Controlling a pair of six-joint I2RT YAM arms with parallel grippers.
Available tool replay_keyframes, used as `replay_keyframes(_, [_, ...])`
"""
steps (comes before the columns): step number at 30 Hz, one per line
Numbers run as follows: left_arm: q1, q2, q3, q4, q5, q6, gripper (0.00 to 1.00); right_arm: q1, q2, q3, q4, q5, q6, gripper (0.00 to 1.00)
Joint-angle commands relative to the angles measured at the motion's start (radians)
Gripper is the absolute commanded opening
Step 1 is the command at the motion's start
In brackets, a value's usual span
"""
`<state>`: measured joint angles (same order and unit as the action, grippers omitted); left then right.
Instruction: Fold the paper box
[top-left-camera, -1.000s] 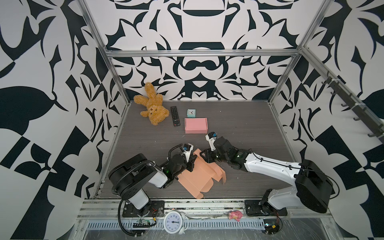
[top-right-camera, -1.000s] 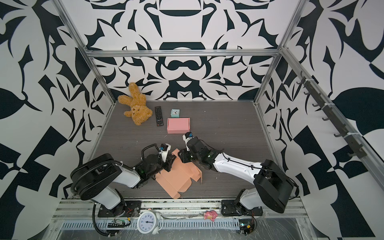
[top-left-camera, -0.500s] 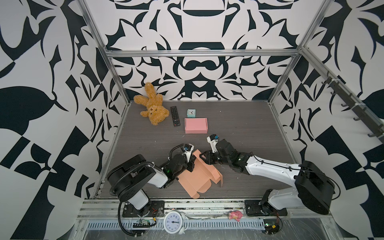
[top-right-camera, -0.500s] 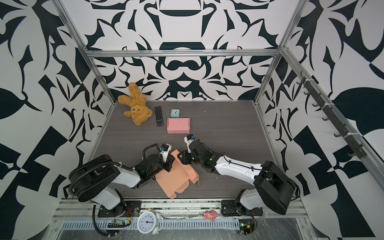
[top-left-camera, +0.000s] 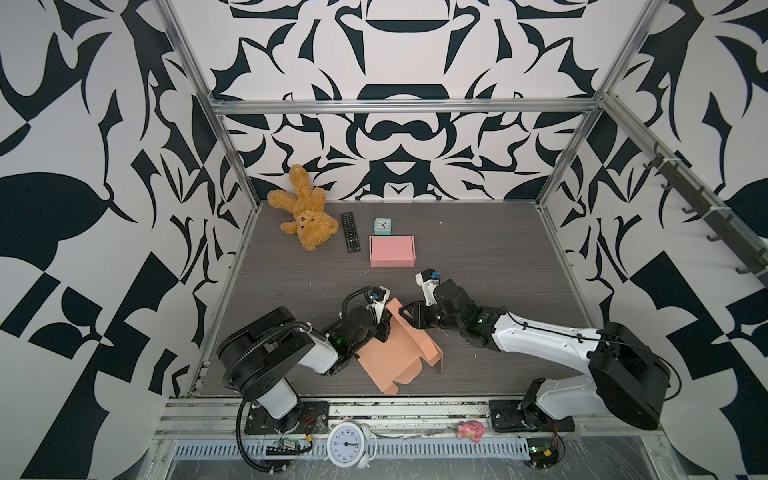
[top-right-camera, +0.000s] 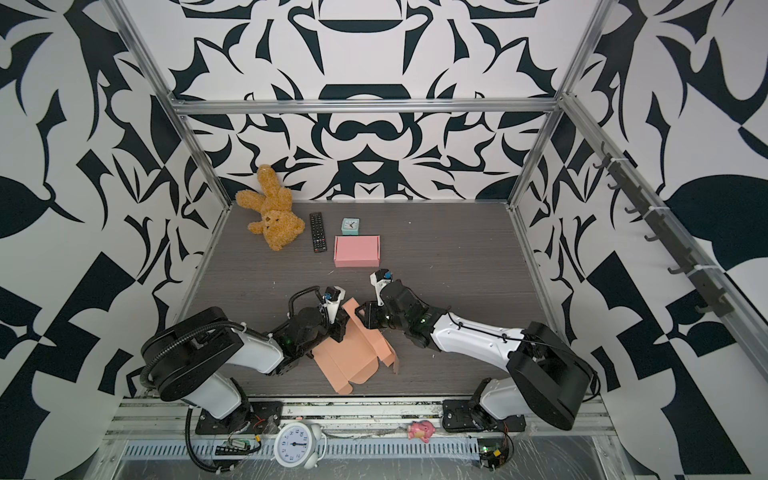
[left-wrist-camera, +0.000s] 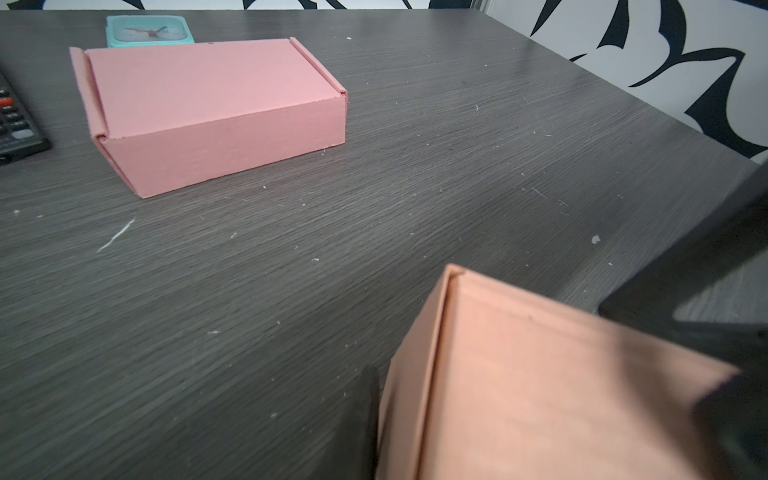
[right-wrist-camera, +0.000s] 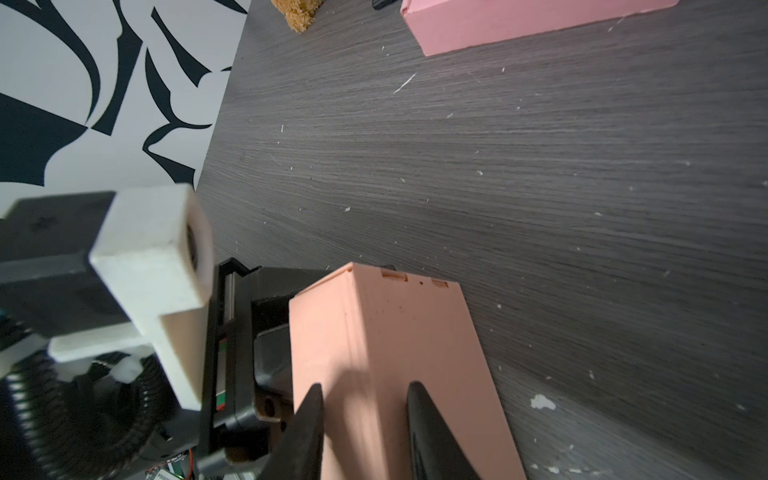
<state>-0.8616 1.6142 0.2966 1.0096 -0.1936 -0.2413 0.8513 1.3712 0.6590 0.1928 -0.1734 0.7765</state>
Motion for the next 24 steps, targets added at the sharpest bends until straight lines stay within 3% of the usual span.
replay_keyframes(1, [-0.008, 0.021, 0.025, 0.020, -0.024, -0.003, 0.21, 0.009, -0.024, -0.008, 0.025, -0.043, 0.020, 0.35])
replay_keyframes(13, [-0.025, 0.023, -0.003, 0.066, -0.038, -0.004, 0.26, 0.009, -0.064, -0.016, -0.024, 0.019, 0.008, 0.35])
replay_keyframes(24, [-0.024, -0.004, 0.015, 0.049, -0.008, 0.013, 0.18, 0.010, -0.057, -0.012, -0.026, 0.040, 0.013, 0.34])
